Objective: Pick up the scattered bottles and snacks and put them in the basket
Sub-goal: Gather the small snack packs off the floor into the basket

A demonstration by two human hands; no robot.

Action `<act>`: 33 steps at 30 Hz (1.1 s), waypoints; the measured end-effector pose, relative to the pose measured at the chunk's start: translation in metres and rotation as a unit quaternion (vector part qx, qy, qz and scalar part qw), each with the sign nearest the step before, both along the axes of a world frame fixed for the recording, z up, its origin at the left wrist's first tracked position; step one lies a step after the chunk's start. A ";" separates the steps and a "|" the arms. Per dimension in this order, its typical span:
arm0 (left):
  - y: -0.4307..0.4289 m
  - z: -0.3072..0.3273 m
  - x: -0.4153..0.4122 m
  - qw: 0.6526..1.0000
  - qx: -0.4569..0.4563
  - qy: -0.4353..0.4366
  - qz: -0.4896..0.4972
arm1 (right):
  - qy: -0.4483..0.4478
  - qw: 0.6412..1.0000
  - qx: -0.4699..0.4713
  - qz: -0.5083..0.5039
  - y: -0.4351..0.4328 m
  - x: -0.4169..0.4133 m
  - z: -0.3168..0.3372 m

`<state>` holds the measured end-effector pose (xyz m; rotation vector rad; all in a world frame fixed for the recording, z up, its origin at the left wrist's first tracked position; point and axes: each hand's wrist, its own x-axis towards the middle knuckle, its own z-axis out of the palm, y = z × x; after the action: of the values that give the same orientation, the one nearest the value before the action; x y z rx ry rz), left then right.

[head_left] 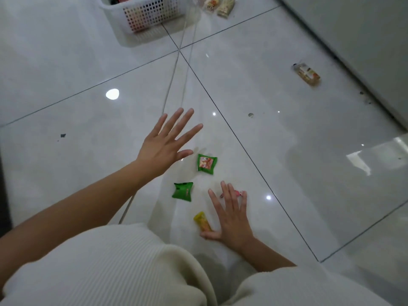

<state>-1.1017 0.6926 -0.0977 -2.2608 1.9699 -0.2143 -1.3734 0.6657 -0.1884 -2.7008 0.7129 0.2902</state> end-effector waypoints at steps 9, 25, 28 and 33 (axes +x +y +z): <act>0.008 -0.009 0.004 0.998 0.025 0.048 -0.020 | -0.032 0.999 0.007 -0.011 -0.009 0.039 -0.002; 0.021 -0.002 0.013 0.986 -0.038 0.110 0.123 | -0.022 0.994 0.091 -0.057 -0.034 0.114 0.003; 0.023 -0.002 0.012 0.982 -0.047 0.124 0.133 | -0.030 0.994 0.099 -0.044 -0.029 0.124 0.004; 0.024 0.000 0.014 0.977 -0.058 0.151 0.138 | -0.025 0.997 0.073 -0.007 -0.017 0.139 0.002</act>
<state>-1.0877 0.7166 -0.0977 -2.7501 1.7772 0.0499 -1.2340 0.6483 -0.1865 -2.5548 0.6684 0.2604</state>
